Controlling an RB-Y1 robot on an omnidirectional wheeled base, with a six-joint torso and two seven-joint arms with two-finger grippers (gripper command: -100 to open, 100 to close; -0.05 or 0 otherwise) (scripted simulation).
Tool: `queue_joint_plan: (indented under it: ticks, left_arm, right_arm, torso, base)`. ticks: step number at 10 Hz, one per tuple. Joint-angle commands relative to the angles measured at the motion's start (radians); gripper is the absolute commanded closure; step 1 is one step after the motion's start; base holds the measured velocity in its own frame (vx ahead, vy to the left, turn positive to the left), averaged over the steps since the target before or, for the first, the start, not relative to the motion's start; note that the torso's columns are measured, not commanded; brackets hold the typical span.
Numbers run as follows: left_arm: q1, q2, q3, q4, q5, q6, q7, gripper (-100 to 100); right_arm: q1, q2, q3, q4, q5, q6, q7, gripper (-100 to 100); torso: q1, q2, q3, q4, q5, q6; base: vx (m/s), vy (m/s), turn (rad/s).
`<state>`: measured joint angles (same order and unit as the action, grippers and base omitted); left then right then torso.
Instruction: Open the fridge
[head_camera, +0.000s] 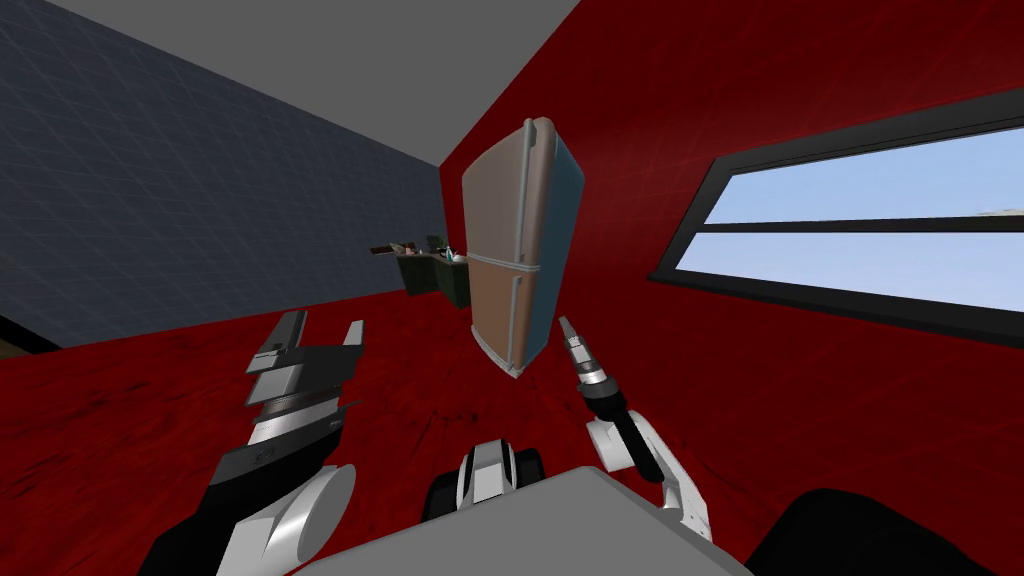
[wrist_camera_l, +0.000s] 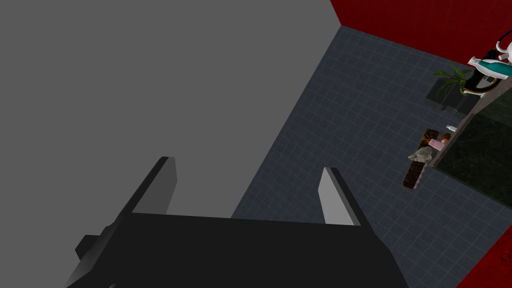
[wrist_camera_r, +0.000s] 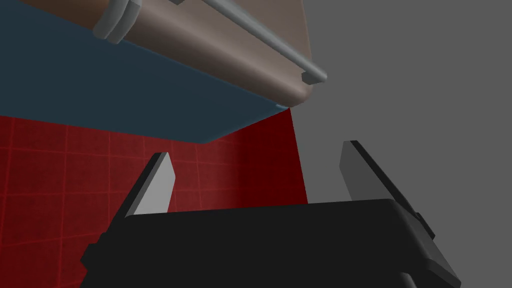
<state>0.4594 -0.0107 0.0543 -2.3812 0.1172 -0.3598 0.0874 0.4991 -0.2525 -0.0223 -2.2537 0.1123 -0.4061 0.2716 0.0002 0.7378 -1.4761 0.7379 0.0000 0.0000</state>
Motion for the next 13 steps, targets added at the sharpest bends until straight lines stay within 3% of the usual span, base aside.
queue_joint_plan:
  ticks: [1, 3, 4, 6, 7, 9, 12, 13]
  left_arm:
    - [0.0, 0.0, 0.0, 0.0, 0.0, 0.0, 0.0, 0]
    - [0.0, 0.0, 0.0, 0.0, 0.0, 0.0, 0.0, 0]
    - [0.0, 0.0, 0.0, 0.0, 0.0, 0.0, 0.0, 0]
    - [0.0, 0.0, 0.0, 0.0, 0.0, 0.0, 0.0, 0]
    - [0.0, 0.0, 0.0, 0.0, 0.0, 0.0, 0.0, 0]
    - [0.0, 0.0, 0.0, 0.0, 0.0, 0.0, 0.0, 0]
    - [0.0, 0.0, 0.0, 0.0, 0.0, 0.0, 0.0, 0]
    - [0.0, 0.0, 0.0, 0.0, 0.0, 0.0, 0.0, 0]
  right_arm:
    - [0.002, -0.046, -0.007, -0.001, 0.033, 0.028, 0.057, -100]
    - [0.002, -0.104, -0.017, 0.001, 0.078, 0.061, 0.12, -100]
    - [0.002, -0.104, -0.017, 0.001, 0.078, 0.061, 0.128, -100]
    - [0.003, -0.164, -0.027, 0.004, 0.126, 0.096, 0.194, -100]
    - [0.003, -0.164, -0.027, 0.004, 0.126, 0.096, 0.205, -100]
    - [0.003, -0.226, -0.038, 0.007, 0.177, 0.132, 0.269, -100]
    - [0.003, -0.257, -0.044, 0.01, 0.203, 0.152, 0.327, -100]
    - [0.003, -0.29, -0.05, 0.014, 0.23, 0.171, 0.368, -100]
  torso:
    - [0.0, 0.0, 0.0, 0.0, 0.0, 0.0]
    - [0.0, 0.001, 0.001, 0.0, 0.0, 0.0]
    - [0.0, 0.0, 0.0, 0.0, 0.0, 0.0]
    - [-0.001, 0.0, 0.0, 0.0, 0.0, 0.0]
    - [-0.001, -0.001, -0.001, 0.0, 0.0, 0.0]
    - [0.0, 0.0, 0.0, 0.0, 0.0, 0.0]
    - [0.0, 0.001, 0.0, 0.0, 0.0, 0.0]
    - [0.0, 0.001, 0.001, 0.0, 0.0, 0.0]
  base:
    - [0.053, 0.004, 0.023]
    - [0.051, 0.01, 0.098]
    - [0.048, 0.003, 0.035]
    - [0.061, 0.0, 0.101]
    - [0.056, -0.001, 0.045]
    - [0.067, 0.007, 0.104]
    - [0.053, -0.001, 0.053]
    - [0.048, 0.002, 0.087]
